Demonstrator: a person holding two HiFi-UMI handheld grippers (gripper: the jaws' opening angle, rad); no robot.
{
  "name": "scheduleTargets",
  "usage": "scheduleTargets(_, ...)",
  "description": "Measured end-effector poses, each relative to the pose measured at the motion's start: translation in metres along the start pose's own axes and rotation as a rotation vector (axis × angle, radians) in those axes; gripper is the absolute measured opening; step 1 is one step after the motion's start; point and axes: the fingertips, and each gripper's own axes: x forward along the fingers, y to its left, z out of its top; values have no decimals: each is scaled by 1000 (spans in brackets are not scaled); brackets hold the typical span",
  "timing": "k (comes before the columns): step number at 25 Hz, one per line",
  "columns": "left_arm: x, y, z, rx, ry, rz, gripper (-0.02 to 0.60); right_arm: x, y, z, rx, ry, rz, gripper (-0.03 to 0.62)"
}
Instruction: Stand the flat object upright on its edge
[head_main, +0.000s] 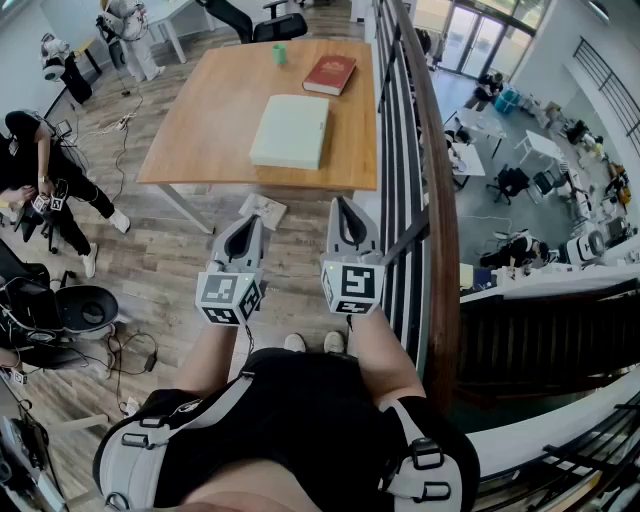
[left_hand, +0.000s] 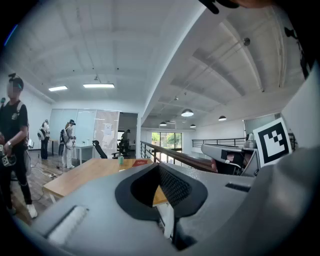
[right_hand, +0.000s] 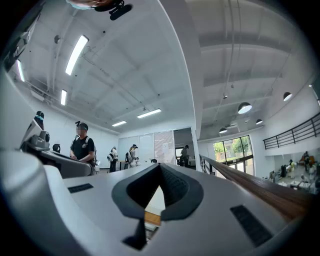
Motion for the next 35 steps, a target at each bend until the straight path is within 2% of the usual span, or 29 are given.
scheduleTargets(3, 0, 5, 5, -33, -18, 12, 3, 3, 0, -3, 32, 13, 15, 5)
scheduleTargets(9, -5, 15, 7, -39, -25, 25, 3, 2, 7, -2, 66, 17, 36, 5)
scheduleTargets(20, -2, 27, 15, -48, -46, 22, 3, 10, 18, 7, 52, 5, 53, 5)
scheduleTargets(27, -1, 44, 14, -51, -53, 0, 3, 22, 31, 4, 33, 12, 40, 5)
scheduleTargets(35, -14, 69, 9, -46, -55, -45, 3, 23, 57, 0, 22, 1, -17, 6)
